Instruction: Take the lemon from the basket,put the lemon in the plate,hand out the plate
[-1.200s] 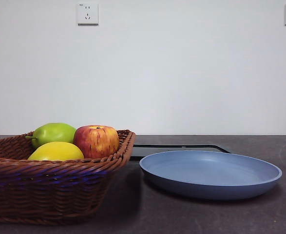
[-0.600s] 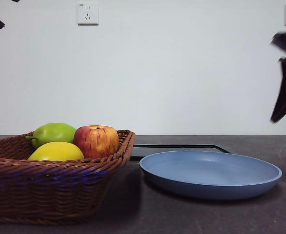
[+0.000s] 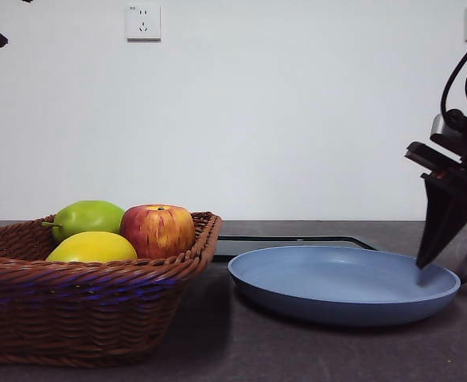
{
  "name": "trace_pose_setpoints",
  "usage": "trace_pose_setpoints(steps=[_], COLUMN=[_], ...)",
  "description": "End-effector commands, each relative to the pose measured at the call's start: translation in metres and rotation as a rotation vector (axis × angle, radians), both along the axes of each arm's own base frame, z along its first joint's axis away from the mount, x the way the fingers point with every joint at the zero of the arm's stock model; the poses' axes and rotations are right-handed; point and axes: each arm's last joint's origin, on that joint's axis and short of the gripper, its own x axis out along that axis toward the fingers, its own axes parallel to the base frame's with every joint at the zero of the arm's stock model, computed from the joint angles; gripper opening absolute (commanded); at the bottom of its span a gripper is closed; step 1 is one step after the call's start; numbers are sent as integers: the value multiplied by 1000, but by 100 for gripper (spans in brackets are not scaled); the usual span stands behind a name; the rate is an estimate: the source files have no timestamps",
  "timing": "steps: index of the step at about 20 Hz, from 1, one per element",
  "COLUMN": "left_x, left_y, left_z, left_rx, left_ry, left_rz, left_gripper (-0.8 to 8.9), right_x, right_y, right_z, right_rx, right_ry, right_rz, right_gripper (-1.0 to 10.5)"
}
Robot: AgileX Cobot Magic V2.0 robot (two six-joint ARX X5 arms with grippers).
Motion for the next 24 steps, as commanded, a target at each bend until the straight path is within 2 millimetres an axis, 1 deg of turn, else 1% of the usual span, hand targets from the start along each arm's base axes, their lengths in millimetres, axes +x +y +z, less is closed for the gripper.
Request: trace_pose_setpoints(steps=[1, 3, 6, 11, 12, 14, 17, 19, 21, 24], left_x=[1, 1, 1, 0, -1, -2, -6, -10, -12, -7], left_y=[-1, -1, -1, -1, -1, -5, -16, -23, -32, -52], left_z=[5, 5, 5, 3, 3, 3, 3, -1, -6, -16], left_rx=[-8, -8, -8, -16, -13, -12, 16, 85, 184, 270], left_ry=[-15, -15, -15, 28, 37, 29, 6, 18, 20, 65], left_rz=[-5, -5, -5, 11, 5, -23, -102, -110, -91, -101], left_gripper=[246, 246, 246, 247, 264, 306, 321, 373, 375, 375], right_x=[7, 7, 7, 6, 5, 2, -5, -11, -19, -30], right_y=[3, 5, 5, 5, 5, 4, 3, 2, 1, 0], right_z=[-5, -8, -7, -3, 0, 9, 30, 46, 62, 82], right_rx=[11, 9, 9, 14, 15, 19, 29, 36, 42, 53], right_ry=[14, 21, 15, 10, 2, -29, -110, -173, -241, -329], right_rz=[-11, -5, -4, -13, -13, -13, -13, -14, -15, -14], right_gripper=[176, 125, 12, 3, 3, 3, 3, 3, 3, 3])
